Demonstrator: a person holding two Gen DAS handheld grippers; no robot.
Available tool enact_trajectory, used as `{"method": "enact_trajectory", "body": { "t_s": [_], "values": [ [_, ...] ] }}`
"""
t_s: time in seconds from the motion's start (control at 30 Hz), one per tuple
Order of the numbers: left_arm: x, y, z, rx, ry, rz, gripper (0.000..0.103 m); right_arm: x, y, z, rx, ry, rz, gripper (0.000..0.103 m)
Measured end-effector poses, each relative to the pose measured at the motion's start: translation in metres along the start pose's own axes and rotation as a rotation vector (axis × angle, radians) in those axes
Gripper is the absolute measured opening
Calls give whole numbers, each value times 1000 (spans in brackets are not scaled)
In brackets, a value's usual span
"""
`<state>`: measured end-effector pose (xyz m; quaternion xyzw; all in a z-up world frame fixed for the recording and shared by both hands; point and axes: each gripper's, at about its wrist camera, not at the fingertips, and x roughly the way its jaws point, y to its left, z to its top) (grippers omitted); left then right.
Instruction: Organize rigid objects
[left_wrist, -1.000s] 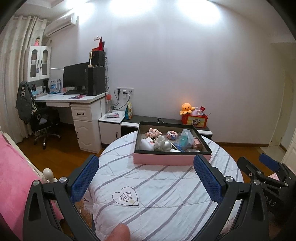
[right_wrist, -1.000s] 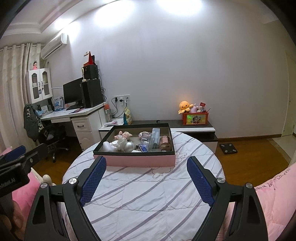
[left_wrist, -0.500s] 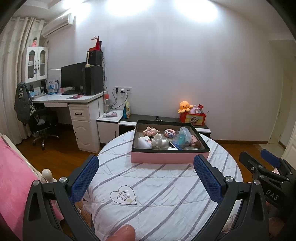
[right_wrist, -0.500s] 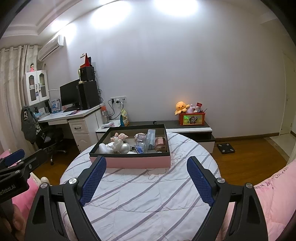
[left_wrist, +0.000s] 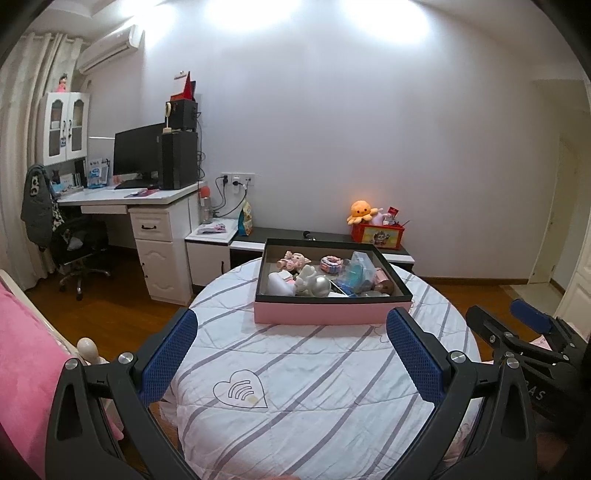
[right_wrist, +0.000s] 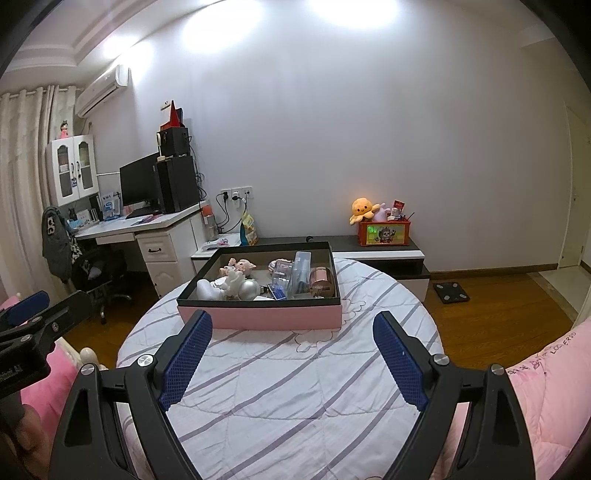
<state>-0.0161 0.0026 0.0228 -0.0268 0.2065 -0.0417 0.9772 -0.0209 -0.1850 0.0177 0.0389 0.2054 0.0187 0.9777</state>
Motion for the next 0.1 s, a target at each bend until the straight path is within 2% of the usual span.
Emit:
{"method": "enact_trajectory", "body": {
  "t_s": [0.1],
  "values": [
    [-1, 0, 0, 1, -5, -5, 103, 1, 0, -2, 0, 4, 2, 90]
  ]
}}
